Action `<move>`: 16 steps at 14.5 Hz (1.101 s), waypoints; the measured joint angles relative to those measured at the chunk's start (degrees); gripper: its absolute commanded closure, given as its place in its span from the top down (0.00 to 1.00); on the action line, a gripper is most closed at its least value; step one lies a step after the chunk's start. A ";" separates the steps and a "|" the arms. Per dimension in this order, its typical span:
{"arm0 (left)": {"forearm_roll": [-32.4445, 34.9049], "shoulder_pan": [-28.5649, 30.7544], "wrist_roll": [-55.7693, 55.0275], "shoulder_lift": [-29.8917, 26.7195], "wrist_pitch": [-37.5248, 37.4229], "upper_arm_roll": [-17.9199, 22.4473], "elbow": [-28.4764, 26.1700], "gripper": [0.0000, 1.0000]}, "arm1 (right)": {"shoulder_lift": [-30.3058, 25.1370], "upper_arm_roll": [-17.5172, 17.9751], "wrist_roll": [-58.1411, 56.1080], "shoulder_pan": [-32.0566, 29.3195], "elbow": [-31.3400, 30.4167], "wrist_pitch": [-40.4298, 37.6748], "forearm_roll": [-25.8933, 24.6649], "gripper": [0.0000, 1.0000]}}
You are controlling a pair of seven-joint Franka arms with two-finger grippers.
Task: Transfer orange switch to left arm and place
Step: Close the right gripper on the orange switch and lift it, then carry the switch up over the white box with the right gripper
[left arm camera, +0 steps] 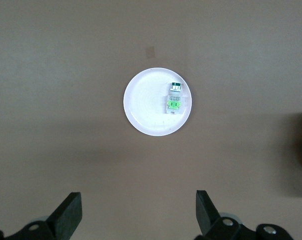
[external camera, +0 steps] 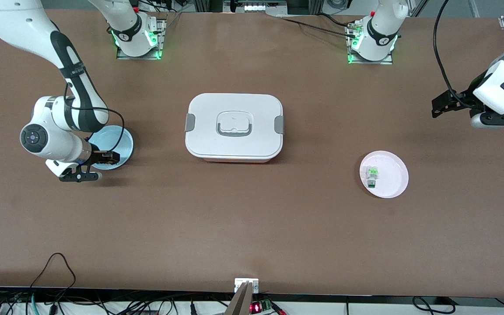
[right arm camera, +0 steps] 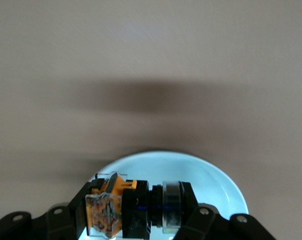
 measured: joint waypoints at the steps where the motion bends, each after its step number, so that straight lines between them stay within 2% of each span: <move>1: 0.00 0.00 0.00 0.03 0.00 0.00 0.00 1.00 | -1.35 0.78 -0.72 0.06 0.36 0.00 0.00 0.20; 5: 0.00 0.00 0.00 0.07 0.00 0.00 0.02 1.00 | -6.17 4.29 -5.23 0.20 1.87 -0.01 0.04 0.19; 8: 0.00 -0.01 0.00 0.08 -0.17 -0.01 0.03 1.00 | -8.95 8.45 -6.16 0.33 2.46 -0.02 1.17 0.16; 11: 0.00 -0.01 0.00 0.14 -0.61 0.00 0.03 1.00 | -11.17 11.81 -6.30 1.81 2.74 0.00 5.29 0.14; 14: 0.00 0.09 0.00 0.25 -1.39 0.04 0.03 1.00 | -12.96 12.46 -6.63 6.35 4.21 -0.05 12.82 0.11; 16: -0.01 0.03 0.05 0.68 -5.44 0.01 0.02 1.00 | -13.51 12.56 -6.79 9.80 6.33 -0.09 17.11 0.10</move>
